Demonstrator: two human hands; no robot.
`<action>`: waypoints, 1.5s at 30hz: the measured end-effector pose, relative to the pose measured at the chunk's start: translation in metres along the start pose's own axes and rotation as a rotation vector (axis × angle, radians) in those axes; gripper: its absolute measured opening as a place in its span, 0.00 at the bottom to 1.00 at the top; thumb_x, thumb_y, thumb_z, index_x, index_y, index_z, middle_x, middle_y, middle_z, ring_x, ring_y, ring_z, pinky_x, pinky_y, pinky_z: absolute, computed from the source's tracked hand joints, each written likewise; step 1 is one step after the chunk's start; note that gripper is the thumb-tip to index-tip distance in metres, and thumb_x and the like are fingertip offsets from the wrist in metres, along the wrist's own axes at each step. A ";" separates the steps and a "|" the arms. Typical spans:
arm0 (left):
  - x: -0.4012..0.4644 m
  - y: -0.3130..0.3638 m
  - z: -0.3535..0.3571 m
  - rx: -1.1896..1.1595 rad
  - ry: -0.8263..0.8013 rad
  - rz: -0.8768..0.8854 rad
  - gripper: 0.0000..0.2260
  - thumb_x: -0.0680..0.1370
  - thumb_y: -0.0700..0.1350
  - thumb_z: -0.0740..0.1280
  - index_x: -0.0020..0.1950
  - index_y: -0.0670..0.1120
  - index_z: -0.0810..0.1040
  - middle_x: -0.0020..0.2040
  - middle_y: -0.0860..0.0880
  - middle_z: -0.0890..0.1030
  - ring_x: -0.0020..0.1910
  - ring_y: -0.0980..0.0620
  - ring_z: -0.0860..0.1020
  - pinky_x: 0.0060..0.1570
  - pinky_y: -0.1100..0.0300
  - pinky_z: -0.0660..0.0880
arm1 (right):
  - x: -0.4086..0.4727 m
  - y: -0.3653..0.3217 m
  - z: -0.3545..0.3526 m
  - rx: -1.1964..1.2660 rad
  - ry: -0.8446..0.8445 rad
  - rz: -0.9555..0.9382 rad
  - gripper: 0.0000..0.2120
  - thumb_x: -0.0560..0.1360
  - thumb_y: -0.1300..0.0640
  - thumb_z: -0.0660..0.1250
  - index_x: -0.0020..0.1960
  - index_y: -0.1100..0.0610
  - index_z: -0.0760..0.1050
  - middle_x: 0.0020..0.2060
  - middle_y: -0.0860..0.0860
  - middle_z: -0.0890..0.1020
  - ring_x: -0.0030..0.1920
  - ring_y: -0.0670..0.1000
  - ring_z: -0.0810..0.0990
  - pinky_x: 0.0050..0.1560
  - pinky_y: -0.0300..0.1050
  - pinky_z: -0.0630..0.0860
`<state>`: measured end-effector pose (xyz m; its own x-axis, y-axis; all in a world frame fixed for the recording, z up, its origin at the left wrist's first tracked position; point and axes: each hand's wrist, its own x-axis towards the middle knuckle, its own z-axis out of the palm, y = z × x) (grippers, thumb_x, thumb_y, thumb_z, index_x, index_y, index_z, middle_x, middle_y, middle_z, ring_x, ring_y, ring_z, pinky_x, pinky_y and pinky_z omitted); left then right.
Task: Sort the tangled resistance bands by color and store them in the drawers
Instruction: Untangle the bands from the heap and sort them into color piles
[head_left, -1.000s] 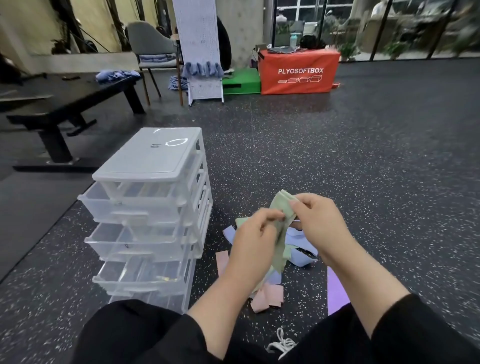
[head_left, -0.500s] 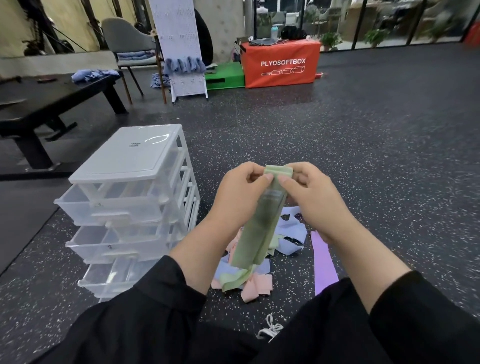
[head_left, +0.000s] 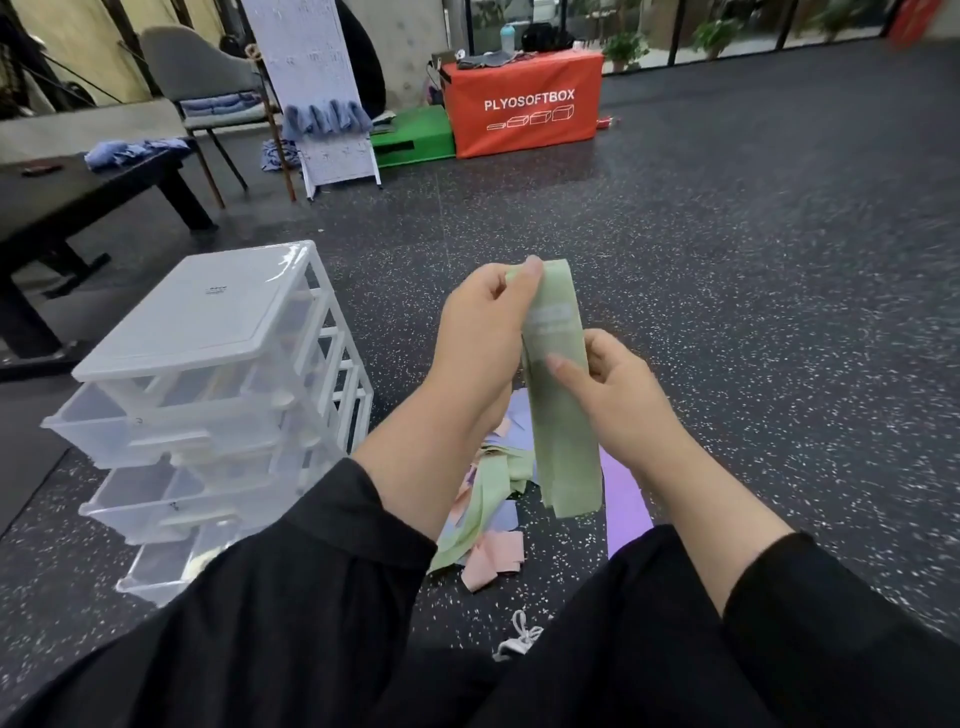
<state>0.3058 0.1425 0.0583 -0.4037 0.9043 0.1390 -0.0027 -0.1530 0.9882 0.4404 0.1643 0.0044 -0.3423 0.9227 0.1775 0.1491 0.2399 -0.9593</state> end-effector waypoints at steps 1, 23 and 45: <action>0.005 0.002 0.008 -0.020 -0.005 -0.005 0.14 0.70 0.63 0.70 0.35 0.54 0.79 0.43 0.42 0.78 0.43 0.46 0.75 0.47 0.45 0.75 | -0.002 0.006 -0.006 -0.022 -0.012 0.029 0.07 0.79 0.49 0.68 0.55 0.49 0.78 0.46 0.44 0.85 0.45 0.44 0.82 0.48 0.45 0.78; 0.116 -0.170 0.169 0.415 -0.286 -0.123 0.11 0.81 0.48 0.69 0.43 0.42 0.78 0.39 0.43 0.82 0.31 0.48 0.78 0.35 0.51 0.78 | -0.006 0.208 -0.171 -0.281 0.054 0.462 0.13 0.78 0.60 0.64 0.58 0.44 0.76 0.51 0.41 0.85 0.54 0.45 0.83 0.60 0.49 0.76; 0.111 -0.159 0.225 0.193 -0.640 0.039 0.06 0.82 0.44 0.69 0.46 0.47 0.76 0.39 0.53 0.81 0.36 0.60 0.77 0.37 0.65 0.72 | 0.051 0.265 -0.149 -0.007 0.267 0.397 0.27 0.73 0.40 0.70 0.69 0.42 0.66 0.68 0.38 0.75 0.69 0.43 0.73 0.69 0.49 0.68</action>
<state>0.4669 0.3569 -0.0689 0.2221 0.9668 0.1266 0.1883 -0.1699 0.9673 0.6008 0.3199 -0.2081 -0.0071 0.9886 -0.1507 0.2267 -0.1452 -0.9631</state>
